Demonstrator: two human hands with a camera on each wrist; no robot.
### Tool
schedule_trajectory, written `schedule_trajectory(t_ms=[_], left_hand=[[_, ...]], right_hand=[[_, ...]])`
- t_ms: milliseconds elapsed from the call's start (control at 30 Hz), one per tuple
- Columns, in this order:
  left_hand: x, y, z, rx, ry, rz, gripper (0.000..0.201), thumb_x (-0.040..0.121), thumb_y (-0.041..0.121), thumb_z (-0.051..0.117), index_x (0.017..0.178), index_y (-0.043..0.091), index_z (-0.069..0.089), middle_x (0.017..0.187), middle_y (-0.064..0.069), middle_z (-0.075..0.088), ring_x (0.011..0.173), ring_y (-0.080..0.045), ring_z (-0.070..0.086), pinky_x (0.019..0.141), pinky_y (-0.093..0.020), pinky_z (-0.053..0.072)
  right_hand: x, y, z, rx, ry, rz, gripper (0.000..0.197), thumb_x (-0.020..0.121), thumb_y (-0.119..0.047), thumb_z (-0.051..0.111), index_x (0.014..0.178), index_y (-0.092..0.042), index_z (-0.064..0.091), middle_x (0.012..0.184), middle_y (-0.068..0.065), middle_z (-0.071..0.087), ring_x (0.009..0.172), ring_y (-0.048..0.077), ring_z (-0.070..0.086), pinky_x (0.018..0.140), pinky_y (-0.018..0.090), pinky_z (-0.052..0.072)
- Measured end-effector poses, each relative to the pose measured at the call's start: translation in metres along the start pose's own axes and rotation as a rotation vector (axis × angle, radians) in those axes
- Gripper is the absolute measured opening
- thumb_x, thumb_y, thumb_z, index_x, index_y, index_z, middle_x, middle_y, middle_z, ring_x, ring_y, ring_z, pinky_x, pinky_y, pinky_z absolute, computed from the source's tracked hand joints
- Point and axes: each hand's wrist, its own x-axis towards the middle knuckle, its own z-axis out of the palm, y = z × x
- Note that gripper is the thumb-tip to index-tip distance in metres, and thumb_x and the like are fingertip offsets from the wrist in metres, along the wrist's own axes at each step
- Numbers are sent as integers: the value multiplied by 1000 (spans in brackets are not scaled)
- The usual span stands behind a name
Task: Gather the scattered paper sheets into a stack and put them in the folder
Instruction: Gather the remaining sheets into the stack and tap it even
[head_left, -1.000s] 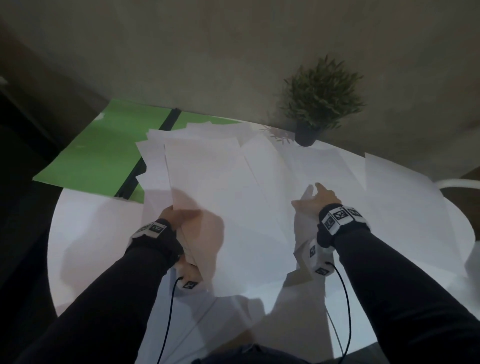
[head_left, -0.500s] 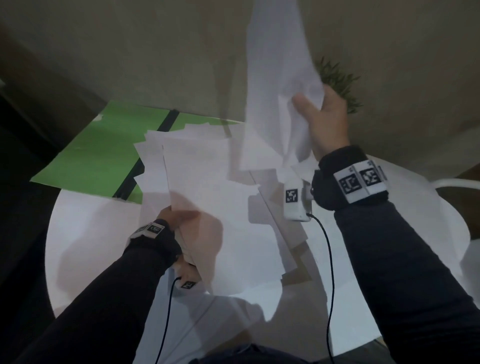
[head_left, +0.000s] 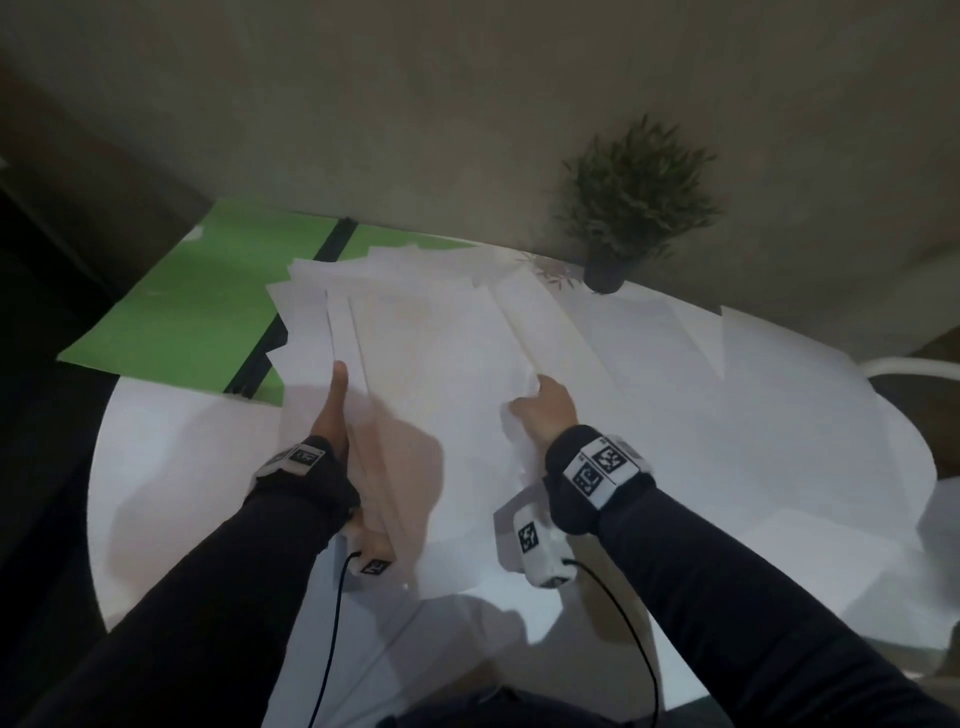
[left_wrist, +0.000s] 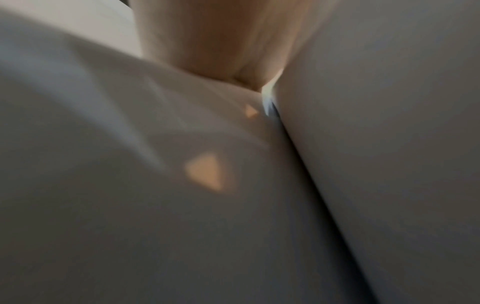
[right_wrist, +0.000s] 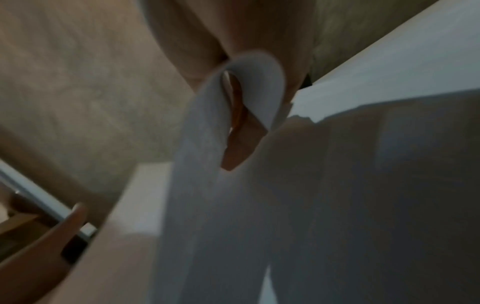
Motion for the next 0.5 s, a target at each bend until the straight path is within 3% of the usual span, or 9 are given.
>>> schedule_trajectory(t_ms=[33,100,133,200,267,333,433,500], left_hand=[[0,1,0,15,-24,0,99,68,86,43,128,8,51,129,-17,55,118,-33,51,100,-46,40],[-5,2,2,68,-35,35,65,75,56,66,116,6,55,106,-19,62,98,-33,58,83,-40,47],[-3,1,1,112,3,58,60,74,36,73,119,1,55,107,-20,63,96,-33,59,83,-39,48],[-3,1,2,182,45,102,53,78,10,72,124,-7,52,115,-22,61,99,-32,58,90,-39,46],[-3,0,1,206,35,90,48,80,4,69,123,-8,52,116,-23,61,99,-33,58,92,-42,47],[-1,0,-1,213,32,74,49,79,4,71,123,-7,53,119,-25,61,104,-38,60,96,-48,47],[2,0,-1,208,19,86,49,79,3,70,124,-5,54,119,-25,61,109,-41,58,98,-52,45],[4,-1,-1,194,16,85,48,79,3,70,123,-4,54,120,-25,61,108,-40,59,98,-52,45]], right_hand=[[-3,0,3,0,-15,5,38,86,-8,55,124,-4,52,116,9,56,116,31,54,81,24,39],[-4,1,6,-49,-75,6,51,89,-19,58,135,-5,43,134,10,49,129,28,45,91,24,38],[-2,1,4,-84,-93,0,59,89,-31,60,138,-5,41,140,11,46,132,28,42,98,27,37],[10,-1,-6,-136,-11,-13,63,87,-51,56,133,-9,50,139,11,50,128,30,46,102,31,36],[22,-3,-24,-224,162,-1,54,85,-53,54,124,-16,56,131,13,53,121,33,49,99,35,38],[32,-3,-42,-406,235,68,57,85,-49,53,130,-14,48,135,14,45,123,35,43,101,39,35],[45,12,-65,-557,110,166,86,81,-57,56,145,-10,22,148,15,30,133,37,34,109,42,31],[50,22,-69,-529,24,208,104,75,-65,60,150,-16,7,153,13,24,137,37,30,111,44,31]])
